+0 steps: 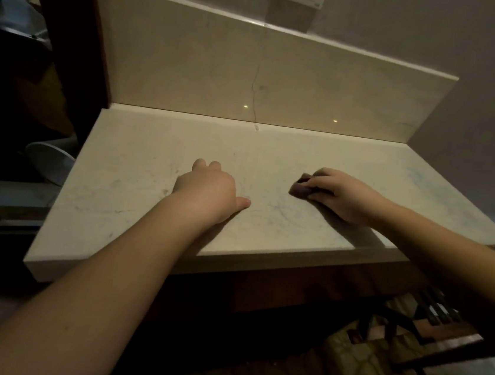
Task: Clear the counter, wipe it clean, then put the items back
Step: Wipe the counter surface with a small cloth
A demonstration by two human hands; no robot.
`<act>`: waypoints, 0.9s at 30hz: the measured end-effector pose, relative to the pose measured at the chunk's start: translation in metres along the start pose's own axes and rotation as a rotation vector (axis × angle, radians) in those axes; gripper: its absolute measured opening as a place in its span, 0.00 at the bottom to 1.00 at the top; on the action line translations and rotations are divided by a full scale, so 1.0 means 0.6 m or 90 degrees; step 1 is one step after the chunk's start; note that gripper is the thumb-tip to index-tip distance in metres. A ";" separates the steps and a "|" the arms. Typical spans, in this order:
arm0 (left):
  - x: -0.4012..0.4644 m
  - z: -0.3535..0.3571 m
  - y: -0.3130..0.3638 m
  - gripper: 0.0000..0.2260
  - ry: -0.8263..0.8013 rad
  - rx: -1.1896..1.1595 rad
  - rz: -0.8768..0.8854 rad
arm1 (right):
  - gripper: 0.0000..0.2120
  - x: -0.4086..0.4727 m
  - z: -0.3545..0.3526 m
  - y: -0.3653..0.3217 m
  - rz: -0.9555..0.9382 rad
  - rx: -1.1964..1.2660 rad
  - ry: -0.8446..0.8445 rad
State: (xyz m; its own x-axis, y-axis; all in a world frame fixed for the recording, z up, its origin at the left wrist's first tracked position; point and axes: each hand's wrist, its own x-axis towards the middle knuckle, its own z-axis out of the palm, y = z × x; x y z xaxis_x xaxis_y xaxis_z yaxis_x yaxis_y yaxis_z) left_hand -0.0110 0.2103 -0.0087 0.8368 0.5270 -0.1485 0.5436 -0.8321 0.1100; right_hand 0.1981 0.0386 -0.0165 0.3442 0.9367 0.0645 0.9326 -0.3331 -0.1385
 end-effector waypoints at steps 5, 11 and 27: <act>0.000 -0.001 0.002 0.25 0.004 0.022 0.011 | 0.11 -0.065 -0.010 0.006 -0.068 0.019 -0.060; 0.001 -0.018 0.011 0.23 -0.020 0.023 -0.005 | 0.12 0.040 -0.004 0.054 0.033 0.040 -0.005; 0.027 -0.027 0.050 0.25 -0.058 0.005 -0.115 | 0.14 -0.016 0.000 0.060 -0.209 0.037 -0.010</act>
State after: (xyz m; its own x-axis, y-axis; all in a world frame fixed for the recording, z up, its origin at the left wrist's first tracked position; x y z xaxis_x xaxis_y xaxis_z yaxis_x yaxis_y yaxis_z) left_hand 0.0202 0.1965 0.0081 0.7163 0.6501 -0.2535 0.6833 -0.7272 0.0657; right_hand 0.2284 0.0176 -0.0224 0.0243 0.9947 0.0995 0.9856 -0.0072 -0.1688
